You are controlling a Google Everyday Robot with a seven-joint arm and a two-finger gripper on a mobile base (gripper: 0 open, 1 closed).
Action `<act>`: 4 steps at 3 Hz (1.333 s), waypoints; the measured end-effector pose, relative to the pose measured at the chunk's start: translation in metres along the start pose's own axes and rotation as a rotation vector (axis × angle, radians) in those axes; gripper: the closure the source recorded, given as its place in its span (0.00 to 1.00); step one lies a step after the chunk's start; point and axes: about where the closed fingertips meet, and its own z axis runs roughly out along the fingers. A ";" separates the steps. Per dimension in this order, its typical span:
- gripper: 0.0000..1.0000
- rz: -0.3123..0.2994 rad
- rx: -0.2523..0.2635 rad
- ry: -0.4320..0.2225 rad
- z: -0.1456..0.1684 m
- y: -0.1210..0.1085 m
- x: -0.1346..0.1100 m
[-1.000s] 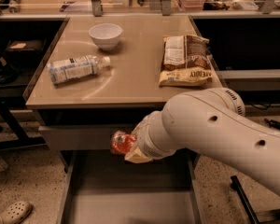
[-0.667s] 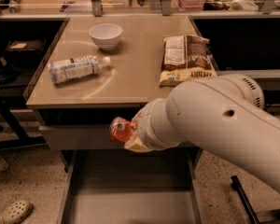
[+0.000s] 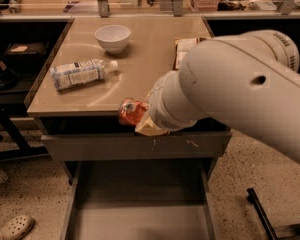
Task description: Pick coke can from middle drawer and place on counter
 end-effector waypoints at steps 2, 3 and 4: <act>1.00 -0.038 0.055 0.052 -0.013 -0.076 -0.024; 1.00 -0.065 0.046 0.060 -0.004 -0.102 -0.040; 1.00 -0.088 0.019 0.052 0.016 -0.118 -0.052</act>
Offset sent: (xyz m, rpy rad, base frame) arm 0.1008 -0.0013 0.0806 -0.1011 -0.0672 -0.0131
